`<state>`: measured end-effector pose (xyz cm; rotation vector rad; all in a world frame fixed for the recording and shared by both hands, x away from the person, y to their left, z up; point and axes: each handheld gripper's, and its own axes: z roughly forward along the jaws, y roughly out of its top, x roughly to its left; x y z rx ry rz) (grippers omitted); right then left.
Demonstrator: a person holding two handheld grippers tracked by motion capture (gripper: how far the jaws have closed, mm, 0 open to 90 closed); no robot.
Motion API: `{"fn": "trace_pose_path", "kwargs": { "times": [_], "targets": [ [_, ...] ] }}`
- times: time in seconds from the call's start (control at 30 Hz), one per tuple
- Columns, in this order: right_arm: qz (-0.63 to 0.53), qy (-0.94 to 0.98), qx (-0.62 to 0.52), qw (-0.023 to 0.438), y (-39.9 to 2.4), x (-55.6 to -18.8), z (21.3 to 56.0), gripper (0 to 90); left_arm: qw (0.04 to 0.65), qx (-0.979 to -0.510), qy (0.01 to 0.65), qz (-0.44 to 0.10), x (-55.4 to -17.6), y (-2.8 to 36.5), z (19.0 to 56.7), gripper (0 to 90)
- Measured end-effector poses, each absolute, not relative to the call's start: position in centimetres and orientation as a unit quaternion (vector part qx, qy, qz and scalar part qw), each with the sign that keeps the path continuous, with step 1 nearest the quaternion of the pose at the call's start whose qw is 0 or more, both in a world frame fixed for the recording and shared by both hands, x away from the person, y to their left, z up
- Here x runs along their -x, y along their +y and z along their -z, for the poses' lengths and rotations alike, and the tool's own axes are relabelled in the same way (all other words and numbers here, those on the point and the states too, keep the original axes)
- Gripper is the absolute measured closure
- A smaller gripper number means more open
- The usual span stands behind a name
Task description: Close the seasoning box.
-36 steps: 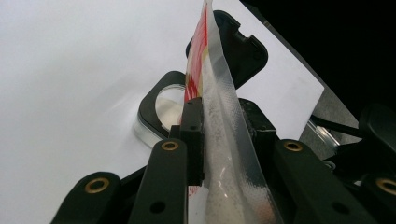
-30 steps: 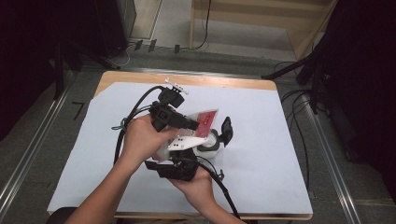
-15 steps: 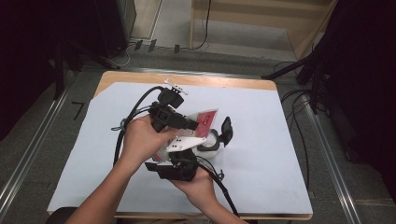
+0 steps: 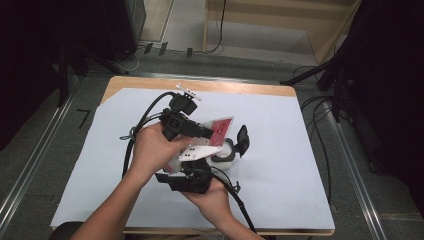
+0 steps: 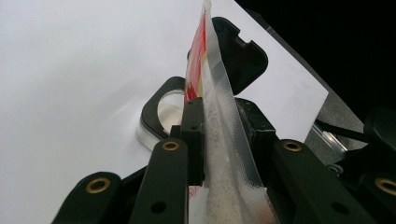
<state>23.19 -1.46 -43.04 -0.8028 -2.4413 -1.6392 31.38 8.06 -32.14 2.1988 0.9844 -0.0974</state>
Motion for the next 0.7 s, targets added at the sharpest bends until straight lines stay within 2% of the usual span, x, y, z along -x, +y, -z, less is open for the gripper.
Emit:
{"fn": "trace_pose_path", "kwargs": {
  "times": [0.7],
  "targets": [
    [0.537, -0.798, 0.268, 0.043, -1.77, -23.44, 42.94, 63.7, 0.359, -0.853, 0.378, 0.028, -31.35, 7.53, 31.95, 74.9]
  ]
}}
